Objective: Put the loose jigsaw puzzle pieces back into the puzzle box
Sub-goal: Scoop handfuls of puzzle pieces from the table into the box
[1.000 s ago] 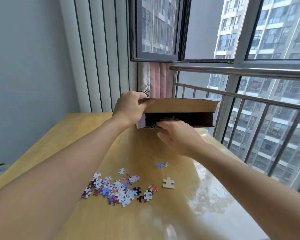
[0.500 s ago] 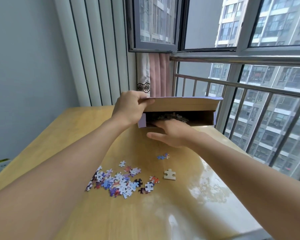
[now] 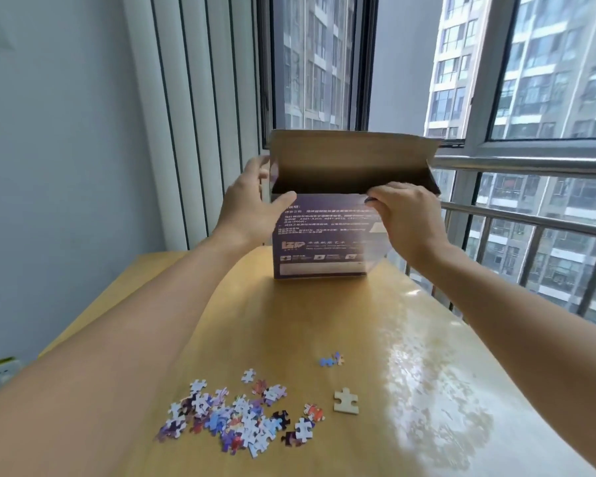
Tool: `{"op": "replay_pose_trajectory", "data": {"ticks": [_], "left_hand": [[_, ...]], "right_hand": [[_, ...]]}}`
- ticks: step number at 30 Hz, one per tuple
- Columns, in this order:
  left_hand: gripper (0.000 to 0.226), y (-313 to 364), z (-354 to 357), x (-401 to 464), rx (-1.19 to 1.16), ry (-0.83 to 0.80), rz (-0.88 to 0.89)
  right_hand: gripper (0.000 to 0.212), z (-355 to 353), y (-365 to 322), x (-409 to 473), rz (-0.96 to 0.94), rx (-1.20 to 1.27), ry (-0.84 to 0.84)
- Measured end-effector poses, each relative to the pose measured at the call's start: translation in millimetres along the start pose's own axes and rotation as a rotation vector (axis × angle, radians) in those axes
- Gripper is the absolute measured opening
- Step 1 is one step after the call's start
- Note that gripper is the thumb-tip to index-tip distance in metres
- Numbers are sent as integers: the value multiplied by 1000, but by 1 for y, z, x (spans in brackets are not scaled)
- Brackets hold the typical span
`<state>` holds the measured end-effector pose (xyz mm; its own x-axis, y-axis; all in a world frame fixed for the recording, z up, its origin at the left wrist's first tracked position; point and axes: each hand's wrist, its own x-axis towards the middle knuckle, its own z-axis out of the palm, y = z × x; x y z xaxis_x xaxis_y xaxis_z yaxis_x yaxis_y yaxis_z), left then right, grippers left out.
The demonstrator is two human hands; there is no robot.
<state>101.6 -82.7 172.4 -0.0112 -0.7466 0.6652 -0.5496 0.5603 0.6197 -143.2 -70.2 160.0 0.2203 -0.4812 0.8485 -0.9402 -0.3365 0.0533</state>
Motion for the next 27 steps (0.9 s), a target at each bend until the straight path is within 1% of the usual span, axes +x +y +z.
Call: {"op": "replay_pose_trajectory", "data": {"ticks": [3, 5, 7, 9, 11, 14, 16, 17, 18, 20, 21, 22, 23, 24, 26, 27], "left_hand": [[68, 1, -6, 3, -52, -14, -98], [66, 2, -8, 0, -66, -12, -143], [54, 1, -10, -4, -45, 10, -175], [38, -5, -10, -11, 76, 16, -171], [32, -18, -5, -23, 186, -8, -142], [19, -46, 16, -53, 223, -60, -115], [18, -63, 31, -68, 242, -49, -106], [19, -69, 39, -76, 249, -54, -121], [20, -76, 44, -80, 254, -64, -142], [20, -87, 52, -90, 242, -114, -208], [17, -90, 54, -93, 233, -144, -237], [16, -93, 56, -100, 222, -183, -269], [16, -94, 56, -105, 217, -213, -282], [19, -94, 56, -110, 229, -245, -291], [21, -93, 53, -119, 260, -292, -293], [20, -93, 50, -123, 259, -306, -290]], "right_hand": [[15, -9, -8, 25, -76, 24, -85], [14, -11, -7, 26, -90, 43, -84], [15, -9, -6, 20, -136, 39, -179], [15, -4, -3, 4, -186, 59, -273], [11, 4, -1, -21, -145, 86, -327], [9, 19, -10, -66, -56, 80, -393], [14, 26, -26, -95, -73, 142, -372], [22, 28, -36, -111, -82, 205, -423], [34, 28, -45, -122, -76, 281, -552], [65, 28, -55, -138, -24, 393, -932], [80, 30, -53, -139, -7, 379, -1073], [91, 32, -50, -141, 8, 346, -1170], [96, 33, -47, -139, 31, 326, -1200], [93, 34, -46, -136, 50, 323, -1197], [78, 41, -48, -131, 71, 357, -1166], [75, 45, -49, -129, 83, 371, -1154]]}}
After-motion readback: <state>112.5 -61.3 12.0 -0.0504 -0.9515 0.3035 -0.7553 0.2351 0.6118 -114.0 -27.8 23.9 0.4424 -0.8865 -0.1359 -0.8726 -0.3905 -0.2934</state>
